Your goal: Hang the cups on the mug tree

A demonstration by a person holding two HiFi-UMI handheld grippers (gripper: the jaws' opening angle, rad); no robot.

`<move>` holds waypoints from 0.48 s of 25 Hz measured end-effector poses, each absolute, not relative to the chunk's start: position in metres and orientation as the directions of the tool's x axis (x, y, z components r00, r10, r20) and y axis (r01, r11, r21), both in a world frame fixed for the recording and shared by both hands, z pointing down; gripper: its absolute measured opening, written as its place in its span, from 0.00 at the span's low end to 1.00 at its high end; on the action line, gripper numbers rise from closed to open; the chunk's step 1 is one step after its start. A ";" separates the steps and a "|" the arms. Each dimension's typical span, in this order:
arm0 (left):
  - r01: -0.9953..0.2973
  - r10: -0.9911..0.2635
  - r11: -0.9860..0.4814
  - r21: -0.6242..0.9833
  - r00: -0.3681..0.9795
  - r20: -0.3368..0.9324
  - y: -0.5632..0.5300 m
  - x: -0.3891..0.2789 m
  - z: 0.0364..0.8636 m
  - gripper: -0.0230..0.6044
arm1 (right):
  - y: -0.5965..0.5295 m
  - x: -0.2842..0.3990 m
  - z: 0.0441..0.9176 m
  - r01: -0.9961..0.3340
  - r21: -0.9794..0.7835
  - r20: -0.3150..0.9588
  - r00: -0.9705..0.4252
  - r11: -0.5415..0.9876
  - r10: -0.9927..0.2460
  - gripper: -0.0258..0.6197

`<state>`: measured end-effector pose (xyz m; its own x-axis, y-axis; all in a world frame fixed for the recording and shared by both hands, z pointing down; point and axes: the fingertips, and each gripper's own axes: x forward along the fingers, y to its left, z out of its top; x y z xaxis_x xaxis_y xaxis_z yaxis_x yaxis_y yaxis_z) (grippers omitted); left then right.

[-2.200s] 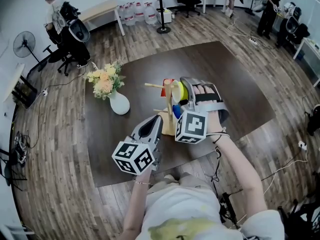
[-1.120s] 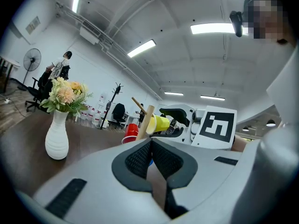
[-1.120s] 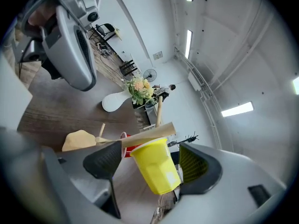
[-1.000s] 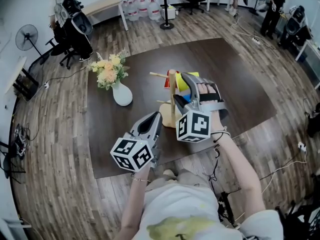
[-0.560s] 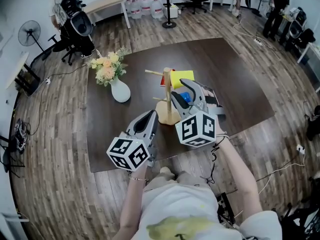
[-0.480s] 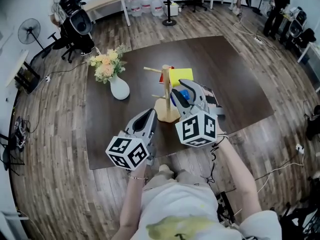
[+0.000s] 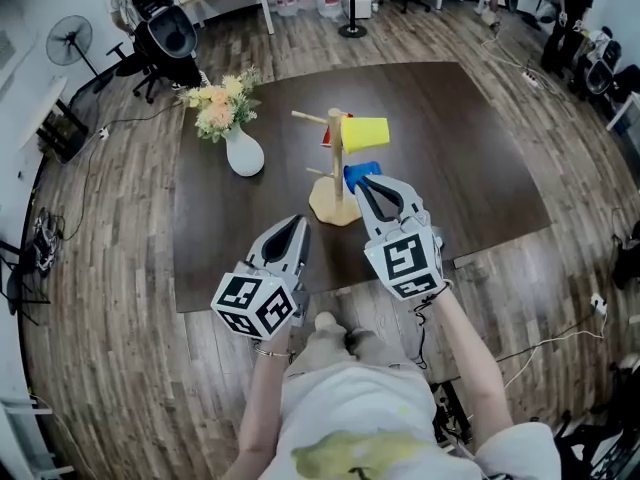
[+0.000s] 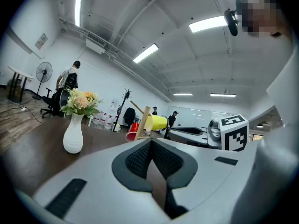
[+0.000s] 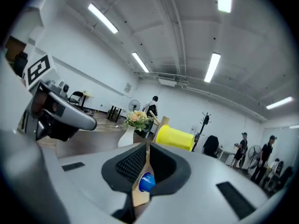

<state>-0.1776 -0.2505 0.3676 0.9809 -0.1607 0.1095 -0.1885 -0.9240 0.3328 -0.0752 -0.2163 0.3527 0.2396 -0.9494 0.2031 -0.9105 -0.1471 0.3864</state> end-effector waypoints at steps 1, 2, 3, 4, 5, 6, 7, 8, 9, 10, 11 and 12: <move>-0.200 -0.172 -0.923 0.328 0.979 0.112 -0.251 -0.181 0.369 0.07 | -0.214 -0.076 0.356 -0.929 0.337 0.199 0.229 -0.152 -0.953 0.10; -0.212 -0.185 -0.923 0.322 0.976 0.115 -0.252 -0.184 0.370 0.07 | -0.211 -0.076 0.360 -0.944 0.292 0.197 0.219 -0.156 -0.956 0.09; -0.225 -0.197 -0.922 0.315 0.973 0.117 -0.253 -0.187 0.371 0.07 | -0.209 -0.076 0.363 -0.954 0.256 0.194 0.211 -0.159 -0.958 0.09; -0.235 -0.208 -0.921 0.309 0.971 0.119 -0.254 -0.190 0.372 0.07 | -0.207 -0.076 0.366 -0.961 0.225 0.189 0.205 -0.161 -0.960 0.09; -0.245 -0.218 -0.921 0.304 0.969 0.120 -0.255 -0.192 0.373 0.07 | -0.205 -0.075 0.368 -0.967 0.196 0.182 0.198 -0.162 -0.963 0.09; -0.253 -0.226 -0.920 0.299 0.966 0.122 -0.256 -0.195 0.374 0.07 | -0.202 -0.074 0.371 -0.974 0.162 0.176 0.189 -0.161 -0.966 0.08; -0.261 -0.234 -0.920 0.292 0.964 0.124 -0.257 -0.198 0.375 0.07 | -0.200 -0.074 0.374 -0.980 0.126 0.169 0.177 -0.157 -0.970 0.08; -0.270 -0.244 -0.920 0.284 0.962 0.126 -0.258 -0.200 0.376 0.07 | -0.197 -0.074 0.376 -0.984 0.089 0.161 0.165 -0.152 -0.973 0.08; -0.280 -0.254 -0.919 0.277 0.959 0.127 -0.259 -0.204 0.377 0.07 | -0.194 -0.074 0.378 -0.987 0.056 0.153 0.156 -0.149 -0.976 0.08; -0.290 -0.264 -0.918 0.271 0.956 0.128 -0.259 -0.207 0.378 0.07 | -0.191 -0.073 0.381 -0.988 0.027 0.148 0.152 -0.150 -0.977 0.07; -0.298 -0.273 -0.916 0.267 0.953 0.129 -0.259 -0.210 0.378 0.07 | -0.186 -0.072 0.384 -0.988 0.002 0.146 0.152 -0.154 -0.978 0.07; -0.306 -0.280 -0.915 0.262 0.951 0.131 -0.259 -0.214 0.379 0.07 | -0.182 -0.070 0.388 -0.987 -0.021 0.145 0.155 -0.159 -0.977 0.07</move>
<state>-0.2136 -0.2592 0.3792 0.9509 -0.2804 0.1309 -0.3059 -0.9153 0.2621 -0.0703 -0.1818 0.3876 0.1545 -0.9772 0.1453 -0.9870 -0.1592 -0.0209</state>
